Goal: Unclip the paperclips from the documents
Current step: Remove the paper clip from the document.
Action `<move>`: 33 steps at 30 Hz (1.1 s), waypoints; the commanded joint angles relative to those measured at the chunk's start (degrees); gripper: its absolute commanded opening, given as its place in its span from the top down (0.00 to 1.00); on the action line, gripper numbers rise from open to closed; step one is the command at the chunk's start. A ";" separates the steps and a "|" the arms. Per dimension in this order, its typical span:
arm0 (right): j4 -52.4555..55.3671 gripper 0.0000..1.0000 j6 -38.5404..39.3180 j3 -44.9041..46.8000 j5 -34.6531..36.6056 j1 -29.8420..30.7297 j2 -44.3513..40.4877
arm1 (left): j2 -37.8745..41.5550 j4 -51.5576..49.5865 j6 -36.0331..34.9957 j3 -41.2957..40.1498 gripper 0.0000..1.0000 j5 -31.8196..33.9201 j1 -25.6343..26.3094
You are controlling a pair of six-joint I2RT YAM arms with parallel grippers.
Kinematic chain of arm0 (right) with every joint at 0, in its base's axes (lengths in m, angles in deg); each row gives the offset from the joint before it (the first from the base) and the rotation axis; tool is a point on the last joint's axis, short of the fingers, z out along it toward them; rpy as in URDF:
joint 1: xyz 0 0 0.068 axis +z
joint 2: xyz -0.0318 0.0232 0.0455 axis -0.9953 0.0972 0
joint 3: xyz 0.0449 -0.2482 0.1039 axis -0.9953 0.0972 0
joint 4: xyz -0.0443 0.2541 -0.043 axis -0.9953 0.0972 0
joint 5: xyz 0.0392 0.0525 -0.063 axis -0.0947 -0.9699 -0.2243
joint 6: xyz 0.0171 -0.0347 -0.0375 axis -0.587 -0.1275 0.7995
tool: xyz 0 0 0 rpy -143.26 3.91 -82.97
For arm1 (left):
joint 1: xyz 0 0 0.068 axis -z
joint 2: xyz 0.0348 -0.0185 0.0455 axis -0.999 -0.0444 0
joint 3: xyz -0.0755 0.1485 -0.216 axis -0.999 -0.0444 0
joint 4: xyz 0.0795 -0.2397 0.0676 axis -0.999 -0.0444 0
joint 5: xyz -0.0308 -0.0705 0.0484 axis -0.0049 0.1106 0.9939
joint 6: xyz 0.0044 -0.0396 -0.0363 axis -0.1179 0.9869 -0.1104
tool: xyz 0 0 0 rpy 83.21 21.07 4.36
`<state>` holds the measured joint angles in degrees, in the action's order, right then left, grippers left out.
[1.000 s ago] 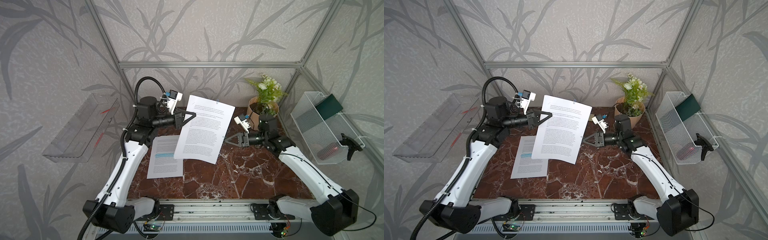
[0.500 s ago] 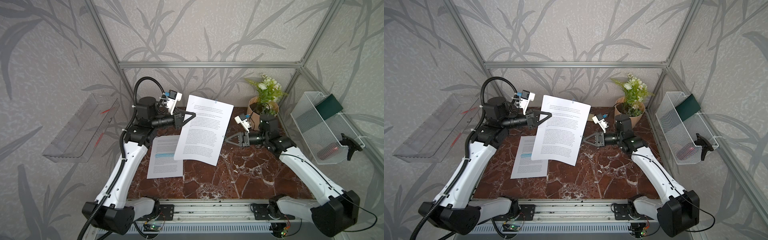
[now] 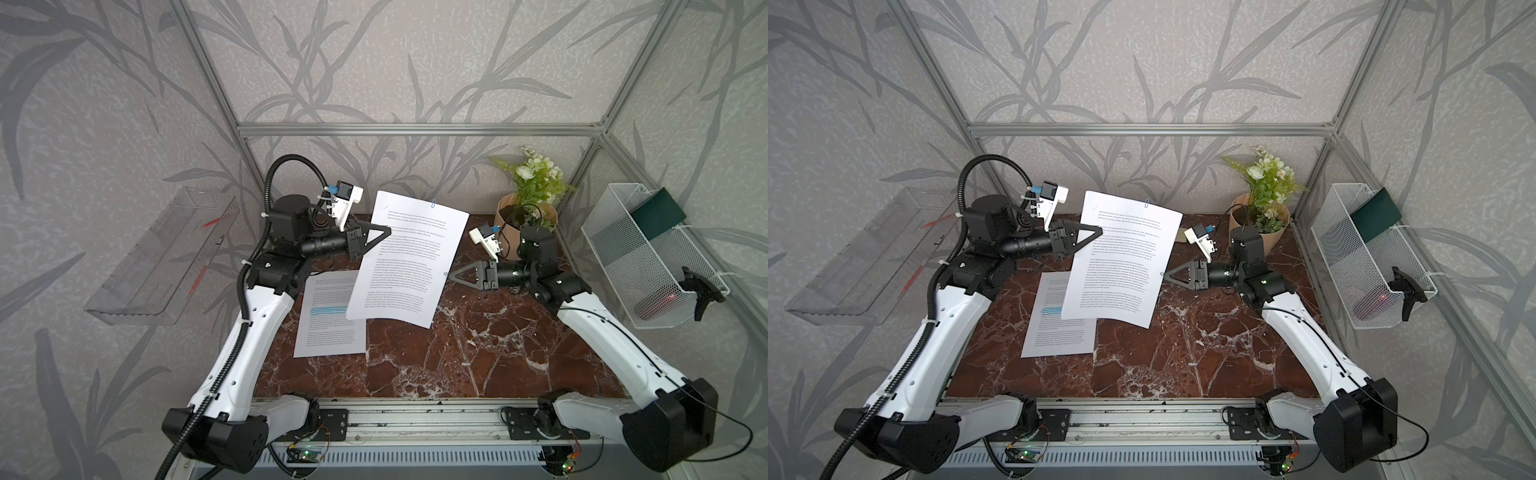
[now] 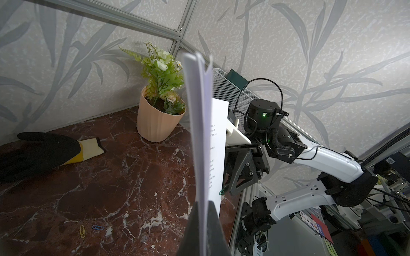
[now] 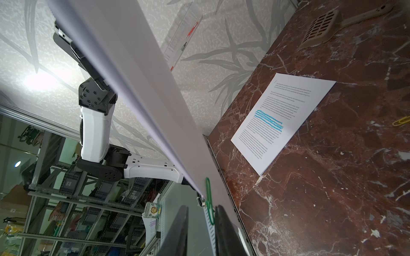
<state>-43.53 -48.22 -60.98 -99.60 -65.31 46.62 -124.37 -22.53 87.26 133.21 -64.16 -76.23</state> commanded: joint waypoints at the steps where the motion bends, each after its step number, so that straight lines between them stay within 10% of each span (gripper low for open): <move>1: -1.88 0.70 0.44 -0.59 0.79 -0.22 0.16 | 1.99 2.39 -0.07 -0.46 1.00 -1.70 -0.24; 6: -2.39 0.63 0.70 -0.68 1.38 -0.18 0.54 | 2.21 2.92 0.44 -0.38 1.00 -2.04 -0.23; 33: -1.20 1.00 0.71 -0.35 2.39 1.27 0.09 | 3.37 3.20 0.22 -1.12 1.00 -1.57 -0.50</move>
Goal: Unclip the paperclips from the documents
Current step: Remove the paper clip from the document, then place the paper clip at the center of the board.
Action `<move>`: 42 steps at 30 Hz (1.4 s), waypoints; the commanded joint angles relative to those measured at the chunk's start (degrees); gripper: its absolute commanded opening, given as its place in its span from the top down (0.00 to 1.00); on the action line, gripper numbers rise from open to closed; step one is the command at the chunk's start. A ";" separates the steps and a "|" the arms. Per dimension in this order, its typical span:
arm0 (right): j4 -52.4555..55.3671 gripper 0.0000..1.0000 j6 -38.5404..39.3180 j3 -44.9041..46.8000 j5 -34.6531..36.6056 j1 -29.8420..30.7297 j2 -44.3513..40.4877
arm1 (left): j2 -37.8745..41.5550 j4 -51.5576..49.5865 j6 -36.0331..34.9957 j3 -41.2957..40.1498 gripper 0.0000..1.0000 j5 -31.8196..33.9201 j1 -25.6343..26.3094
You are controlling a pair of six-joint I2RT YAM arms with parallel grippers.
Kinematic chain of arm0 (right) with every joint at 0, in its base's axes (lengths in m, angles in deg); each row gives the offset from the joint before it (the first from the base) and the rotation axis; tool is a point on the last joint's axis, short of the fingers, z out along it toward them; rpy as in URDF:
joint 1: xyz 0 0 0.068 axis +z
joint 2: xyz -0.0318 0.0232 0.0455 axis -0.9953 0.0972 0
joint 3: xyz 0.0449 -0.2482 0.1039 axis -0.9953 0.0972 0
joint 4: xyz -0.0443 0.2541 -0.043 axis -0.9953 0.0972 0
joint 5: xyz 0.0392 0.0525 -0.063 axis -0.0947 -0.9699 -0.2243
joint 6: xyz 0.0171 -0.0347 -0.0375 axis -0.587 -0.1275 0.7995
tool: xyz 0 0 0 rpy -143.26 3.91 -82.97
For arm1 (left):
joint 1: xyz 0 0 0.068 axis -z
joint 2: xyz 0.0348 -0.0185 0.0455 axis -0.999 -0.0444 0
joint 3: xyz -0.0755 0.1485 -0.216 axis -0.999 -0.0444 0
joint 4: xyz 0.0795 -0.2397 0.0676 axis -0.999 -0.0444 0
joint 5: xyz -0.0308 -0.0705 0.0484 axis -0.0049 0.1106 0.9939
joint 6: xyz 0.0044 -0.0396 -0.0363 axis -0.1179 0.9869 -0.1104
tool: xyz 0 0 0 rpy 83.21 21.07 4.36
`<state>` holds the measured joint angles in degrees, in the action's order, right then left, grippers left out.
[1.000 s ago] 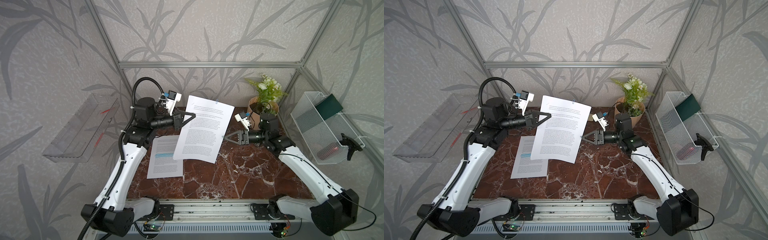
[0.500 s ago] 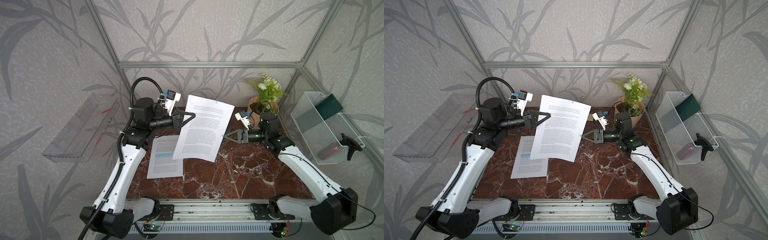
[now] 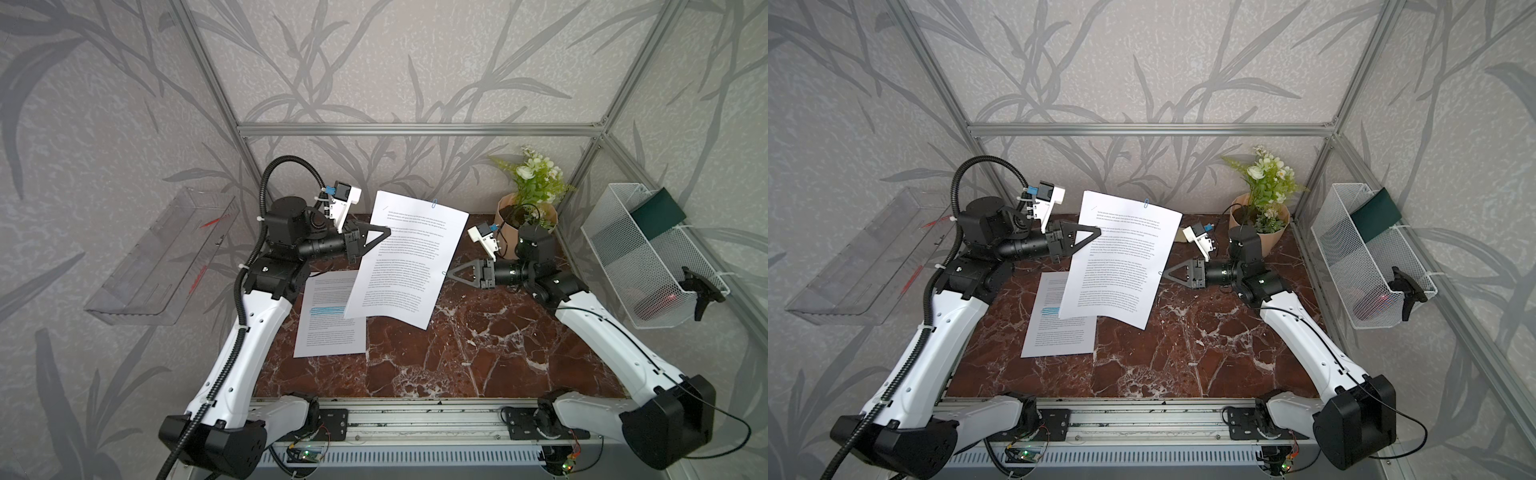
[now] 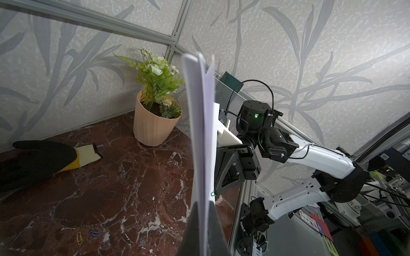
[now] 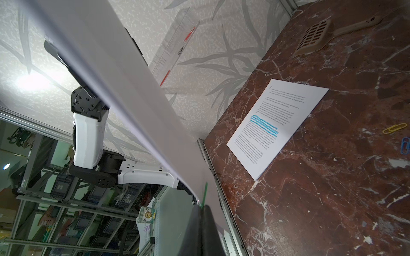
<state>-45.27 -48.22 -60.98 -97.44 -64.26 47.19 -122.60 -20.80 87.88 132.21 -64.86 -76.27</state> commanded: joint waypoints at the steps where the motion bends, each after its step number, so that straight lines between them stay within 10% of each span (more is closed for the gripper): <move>1: 0.69 1.00 0.82 -0.24 0.32 0.23 -0.56 | 1.67 1.10 -0.71 0.11 1.00 -0.78 -0.59; 21: 8.35 1.00 5.85 4.05 1.54 -2.53 -0.81 | 3.15 -2.77 -3.31 1.98 1.00 -0.13 -4.45; 42: 8.46 1.00 11.95 -10.40 21.75 12.24 43.58 | 6.24 -6.37 -3.17 3.21 1.00 3.11 -5.90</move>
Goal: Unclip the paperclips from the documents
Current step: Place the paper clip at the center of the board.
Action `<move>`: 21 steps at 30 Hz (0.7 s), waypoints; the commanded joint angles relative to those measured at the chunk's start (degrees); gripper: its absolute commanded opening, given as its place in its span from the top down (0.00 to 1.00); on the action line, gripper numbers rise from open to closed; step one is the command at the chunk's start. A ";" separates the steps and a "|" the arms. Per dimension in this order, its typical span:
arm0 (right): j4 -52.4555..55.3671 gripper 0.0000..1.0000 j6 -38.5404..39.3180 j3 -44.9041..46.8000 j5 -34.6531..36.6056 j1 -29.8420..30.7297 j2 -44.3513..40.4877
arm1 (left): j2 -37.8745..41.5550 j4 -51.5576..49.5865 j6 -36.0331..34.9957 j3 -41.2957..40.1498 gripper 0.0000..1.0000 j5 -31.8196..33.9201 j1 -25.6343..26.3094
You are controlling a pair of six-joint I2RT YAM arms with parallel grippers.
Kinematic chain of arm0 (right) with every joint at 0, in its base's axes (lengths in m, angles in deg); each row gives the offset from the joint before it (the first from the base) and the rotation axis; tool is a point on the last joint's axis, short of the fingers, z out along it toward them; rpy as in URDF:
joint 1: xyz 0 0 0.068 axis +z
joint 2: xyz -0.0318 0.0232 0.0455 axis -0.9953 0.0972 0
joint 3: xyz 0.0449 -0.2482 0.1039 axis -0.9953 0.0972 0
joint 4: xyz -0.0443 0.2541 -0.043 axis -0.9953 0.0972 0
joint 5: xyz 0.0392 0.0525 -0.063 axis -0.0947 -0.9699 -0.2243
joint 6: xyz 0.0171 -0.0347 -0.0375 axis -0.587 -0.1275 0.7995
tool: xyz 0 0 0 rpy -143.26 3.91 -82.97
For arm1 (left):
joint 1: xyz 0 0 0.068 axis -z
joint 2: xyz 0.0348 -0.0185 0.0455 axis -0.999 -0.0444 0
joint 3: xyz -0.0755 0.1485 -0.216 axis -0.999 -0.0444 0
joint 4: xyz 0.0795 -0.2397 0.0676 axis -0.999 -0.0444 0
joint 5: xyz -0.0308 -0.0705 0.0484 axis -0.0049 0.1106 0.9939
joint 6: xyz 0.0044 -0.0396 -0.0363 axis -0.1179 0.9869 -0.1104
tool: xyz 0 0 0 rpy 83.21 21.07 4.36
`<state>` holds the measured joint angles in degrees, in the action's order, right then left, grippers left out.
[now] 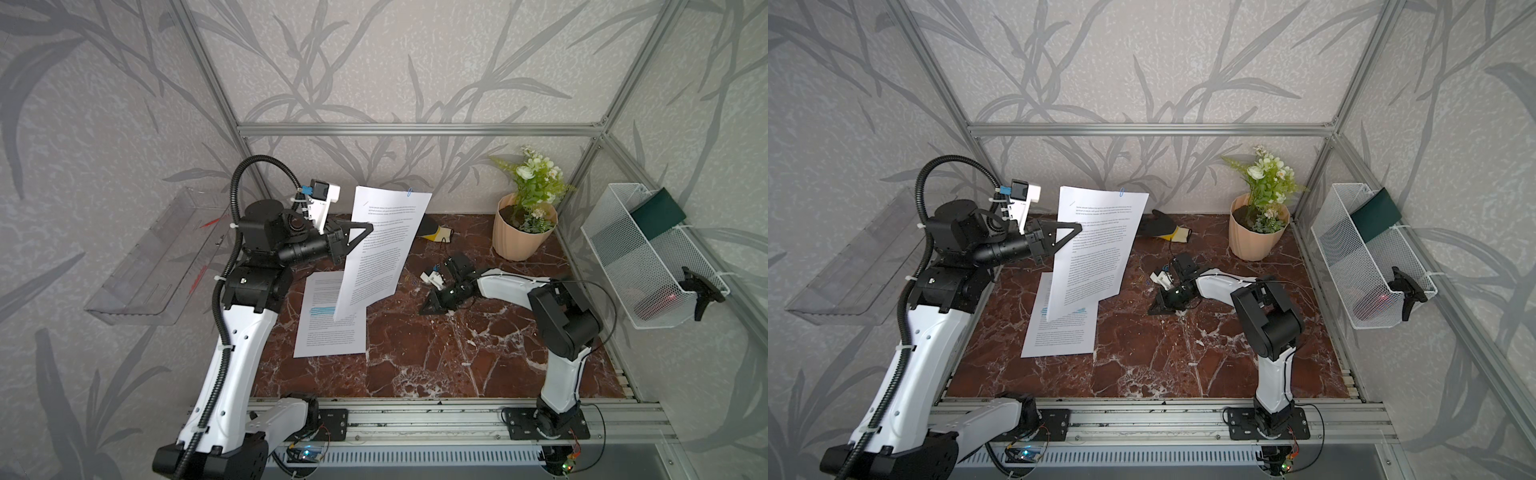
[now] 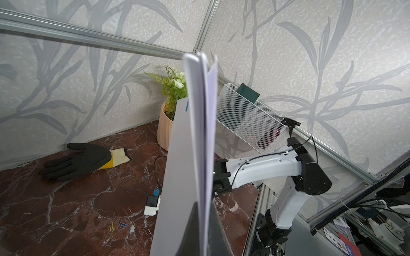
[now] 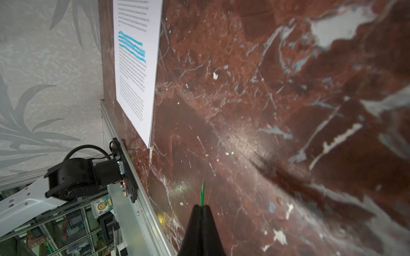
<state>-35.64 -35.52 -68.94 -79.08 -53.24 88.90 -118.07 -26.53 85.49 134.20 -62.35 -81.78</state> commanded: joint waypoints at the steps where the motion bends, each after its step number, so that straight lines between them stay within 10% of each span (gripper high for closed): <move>1: -1.33 1.00 -1.03 -2.94 4.16 1.38 2.66 | 1.85 -1.31 -1.10 1.21 1.00 0.74 -0.39; 10: -1.10 1.00 -2.63 -8.34 11.31 1.60 7.42 | 2.66 -1.47 -1.09 -0.50 1.00 0.67 -0.39; 15: 2.57 0.59 -1.16 -10.42 10.90 1.20 8.34 | 3.86 -3.38 -5.10 -1.41 1.00 1.08 -0.34; 21: 8.33 0.45 -1.72 -8.84 9.49 -1.25 -0.37 | 5.97 -5.86 -11.63 -2.51 1.00 2.36 -0.38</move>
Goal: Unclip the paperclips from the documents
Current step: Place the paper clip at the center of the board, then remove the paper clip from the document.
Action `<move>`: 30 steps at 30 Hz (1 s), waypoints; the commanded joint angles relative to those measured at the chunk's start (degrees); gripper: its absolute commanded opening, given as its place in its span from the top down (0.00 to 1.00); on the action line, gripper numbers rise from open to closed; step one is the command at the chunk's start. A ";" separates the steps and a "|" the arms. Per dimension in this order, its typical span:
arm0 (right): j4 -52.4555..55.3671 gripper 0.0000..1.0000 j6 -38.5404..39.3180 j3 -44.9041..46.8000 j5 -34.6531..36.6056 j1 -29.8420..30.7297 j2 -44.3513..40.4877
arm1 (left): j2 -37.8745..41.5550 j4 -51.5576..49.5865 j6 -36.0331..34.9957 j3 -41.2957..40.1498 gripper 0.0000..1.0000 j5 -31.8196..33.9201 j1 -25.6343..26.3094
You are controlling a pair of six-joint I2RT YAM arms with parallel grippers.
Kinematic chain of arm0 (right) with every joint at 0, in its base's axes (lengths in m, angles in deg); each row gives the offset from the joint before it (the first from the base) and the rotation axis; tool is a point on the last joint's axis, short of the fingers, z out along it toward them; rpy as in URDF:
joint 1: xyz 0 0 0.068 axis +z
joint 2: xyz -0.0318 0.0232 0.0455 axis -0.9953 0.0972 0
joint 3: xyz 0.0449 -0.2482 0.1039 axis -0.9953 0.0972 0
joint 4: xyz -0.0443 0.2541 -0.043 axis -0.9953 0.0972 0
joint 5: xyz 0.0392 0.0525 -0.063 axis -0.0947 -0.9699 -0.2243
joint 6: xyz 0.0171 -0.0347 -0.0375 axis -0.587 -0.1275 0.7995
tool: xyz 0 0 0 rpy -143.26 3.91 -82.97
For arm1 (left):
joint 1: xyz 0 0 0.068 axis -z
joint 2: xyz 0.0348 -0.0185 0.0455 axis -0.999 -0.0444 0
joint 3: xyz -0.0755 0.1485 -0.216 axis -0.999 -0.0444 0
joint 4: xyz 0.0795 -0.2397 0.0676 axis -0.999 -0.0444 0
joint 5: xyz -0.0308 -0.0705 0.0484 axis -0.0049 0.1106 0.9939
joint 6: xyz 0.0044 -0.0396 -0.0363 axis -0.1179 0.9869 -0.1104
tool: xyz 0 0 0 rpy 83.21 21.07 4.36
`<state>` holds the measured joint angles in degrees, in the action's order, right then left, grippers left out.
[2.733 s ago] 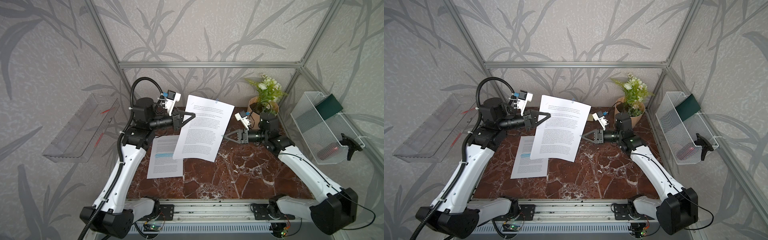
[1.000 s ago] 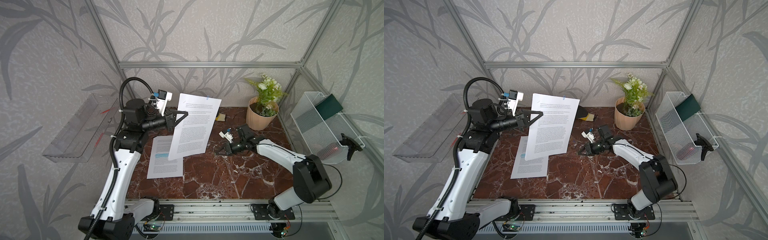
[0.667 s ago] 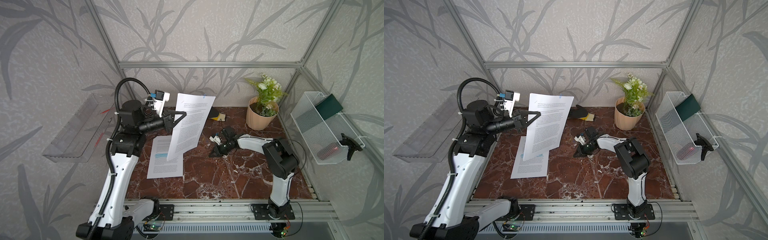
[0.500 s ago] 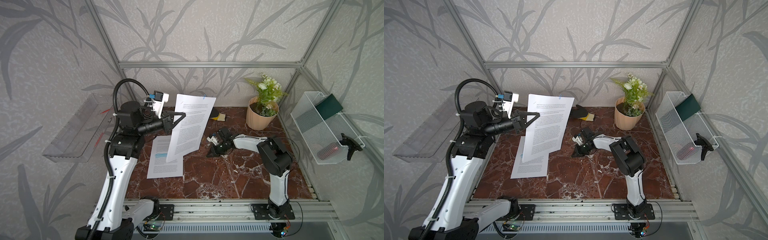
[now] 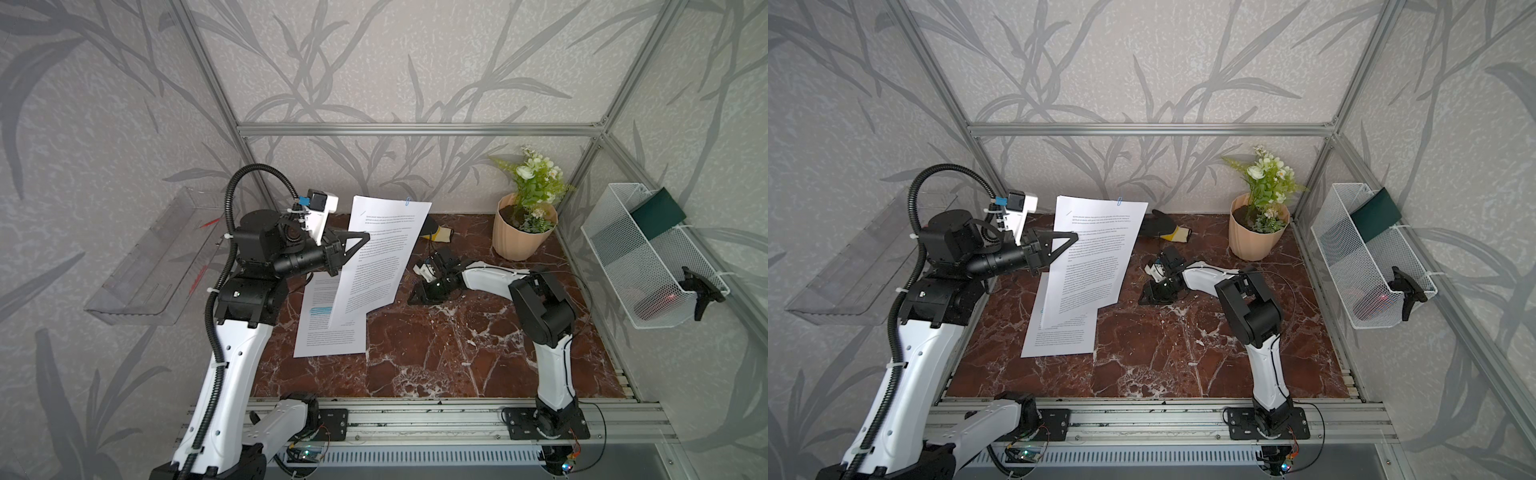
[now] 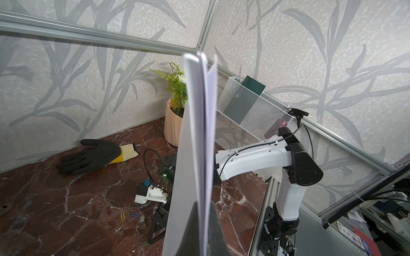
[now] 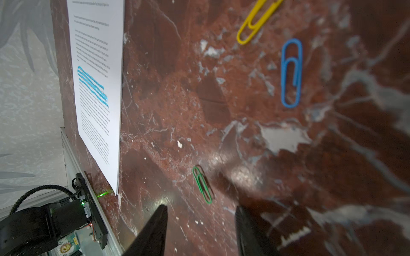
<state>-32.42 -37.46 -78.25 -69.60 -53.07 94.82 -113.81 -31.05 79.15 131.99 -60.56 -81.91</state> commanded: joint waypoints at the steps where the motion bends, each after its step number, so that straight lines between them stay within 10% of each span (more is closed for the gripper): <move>1: 6.46 0.44 0.25 0.58 0.00 -1.70 -8.20 | 1.85 -1.80 -6.38 -0.32 1.00 0.59 -0.23; 15: 25.33 0.42 11.32 -5.57 -4.08 -4.64 -34.95 | 1.65 -8.20 -26.44 -2.96 1.00 -3.39 -0.19; 30: 35.14 0.43 20.67 -13.00 -9.35 -6.44 -42.97 | 0.02 -21.97 -50.79 -4.26 1.00 -1.35 0.88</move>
<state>2.13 -21.59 -93.46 -77.20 -59.87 55.37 -113.38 -49.19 35.33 128.36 -60.64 -81.52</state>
